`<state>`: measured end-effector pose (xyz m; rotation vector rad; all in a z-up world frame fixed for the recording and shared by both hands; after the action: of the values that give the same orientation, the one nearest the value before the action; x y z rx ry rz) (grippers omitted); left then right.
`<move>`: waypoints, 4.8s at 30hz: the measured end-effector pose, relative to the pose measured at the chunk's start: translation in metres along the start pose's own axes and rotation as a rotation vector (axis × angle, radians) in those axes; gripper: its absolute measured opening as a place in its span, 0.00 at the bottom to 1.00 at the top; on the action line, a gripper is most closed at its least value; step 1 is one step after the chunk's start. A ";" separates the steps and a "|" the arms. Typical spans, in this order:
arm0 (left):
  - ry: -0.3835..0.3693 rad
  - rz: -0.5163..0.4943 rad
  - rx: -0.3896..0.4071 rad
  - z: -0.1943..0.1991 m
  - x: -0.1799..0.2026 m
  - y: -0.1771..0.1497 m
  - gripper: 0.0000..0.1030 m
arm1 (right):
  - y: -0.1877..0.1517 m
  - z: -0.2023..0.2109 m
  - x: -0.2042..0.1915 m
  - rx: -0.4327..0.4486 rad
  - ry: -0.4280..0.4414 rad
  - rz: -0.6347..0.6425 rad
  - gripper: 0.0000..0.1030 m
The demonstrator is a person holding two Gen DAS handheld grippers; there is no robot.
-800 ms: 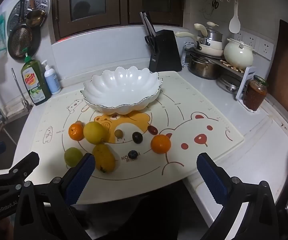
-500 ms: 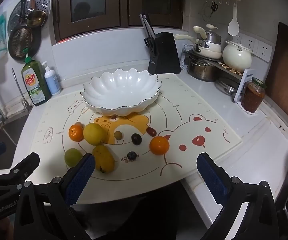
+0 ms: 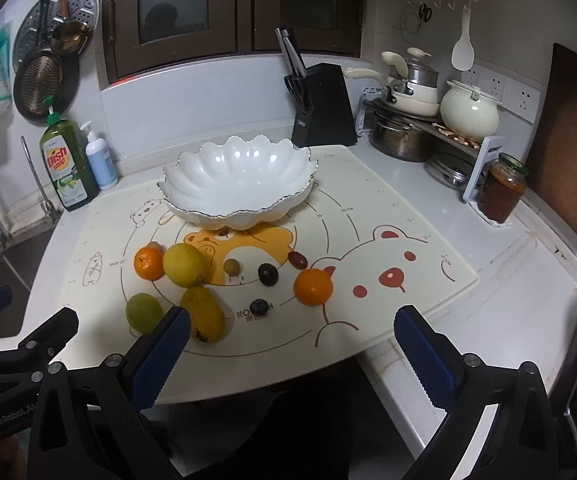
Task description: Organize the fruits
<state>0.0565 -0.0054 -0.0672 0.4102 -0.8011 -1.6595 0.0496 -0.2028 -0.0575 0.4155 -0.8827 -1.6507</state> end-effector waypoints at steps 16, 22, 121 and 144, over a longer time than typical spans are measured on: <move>0.001 -0.007 -0.001 0.001 0.002 0.002 1.00 | -0.001 0.000 0.004 -0.004 -0.010 -0.005 1.00; 0.000 -0.006 -0.001 0.002 0.002 0.002 1.00 | -0.001 0.000 0.004 -0.003 -0.010 -0.003 1.00; 0.022 -0.001 -0.088 -0.089 -0.011 -0.010 0.93 | -0.018 -0.092 -0.027 -0.074 0.033 0.044 0.96; 0.022 -0.003 -0.147 -0.136 -0.019 -0.024 0.75 | -0.029 -0.131 -0.063 -0.123 0.152 0.138 0.55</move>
<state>0.1329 -0.0243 -0.1819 0.3256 -0.6578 -1.7012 0.1371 -0.1847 -0.1758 0.3817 -0.6780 -1.5164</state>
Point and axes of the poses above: each gripper's, at about its wrist camera, not at the fingertips, and z roughly against the way its jaws point, x to its right, y to its top, the point moved 9 cm from there along -z, roughly the way its jaws point, and after that the axes turned 15 degrees about -y, right-handed, at the moved point
